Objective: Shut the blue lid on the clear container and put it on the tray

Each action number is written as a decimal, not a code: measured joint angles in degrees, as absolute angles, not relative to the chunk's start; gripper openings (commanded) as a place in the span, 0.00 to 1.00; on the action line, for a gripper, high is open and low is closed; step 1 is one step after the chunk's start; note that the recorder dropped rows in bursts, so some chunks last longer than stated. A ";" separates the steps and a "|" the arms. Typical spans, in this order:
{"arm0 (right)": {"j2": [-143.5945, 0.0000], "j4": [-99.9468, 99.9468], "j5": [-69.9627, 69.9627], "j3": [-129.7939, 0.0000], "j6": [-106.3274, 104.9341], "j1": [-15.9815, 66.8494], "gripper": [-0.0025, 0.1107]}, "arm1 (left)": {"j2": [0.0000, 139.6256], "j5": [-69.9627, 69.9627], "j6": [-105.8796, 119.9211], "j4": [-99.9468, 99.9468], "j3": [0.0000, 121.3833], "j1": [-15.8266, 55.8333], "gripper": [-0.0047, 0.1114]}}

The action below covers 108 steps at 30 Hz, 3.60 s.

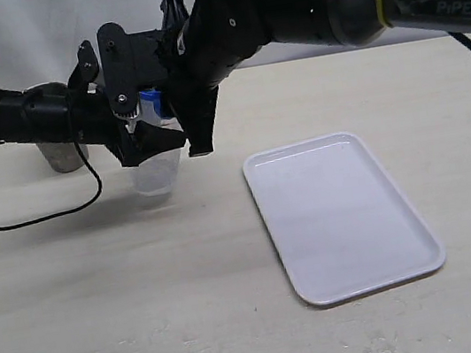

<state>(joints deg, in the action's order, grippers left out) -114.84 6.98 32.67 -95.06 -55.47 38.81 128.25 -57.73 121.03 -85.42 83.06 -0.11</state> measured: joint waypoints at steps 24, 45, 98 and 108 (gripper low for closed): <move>-115.27 12.01 24.01 -92.48 -50.65 39.42 0.30 | 128.25 -57.43 120.95 -86.99 83.06 -0.62 0.04; -102.18 2.95 36.94 -91.77 -43.12 37.98 0.30 | 126.85 -54.93 120.95 -74.28 83.06 0.00 0.04; -110.50 -26.62 40.90 -94.52 -41.12 25.63 0.22 | 127.07 -67.77 120.95 -81.05 83.06 0.00 0.04; -109.38 -34.91 48.06 -105.95 -27.07 25.63 0.44 | 127.07 -55.59 120.95 -76.55 83.06 0.16 0.04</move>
<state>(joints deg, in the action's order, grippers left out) -109.38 -34.91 48.06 -105.95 -27.07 25.63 127.07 -55.59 120.95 -76.55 83.06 0.16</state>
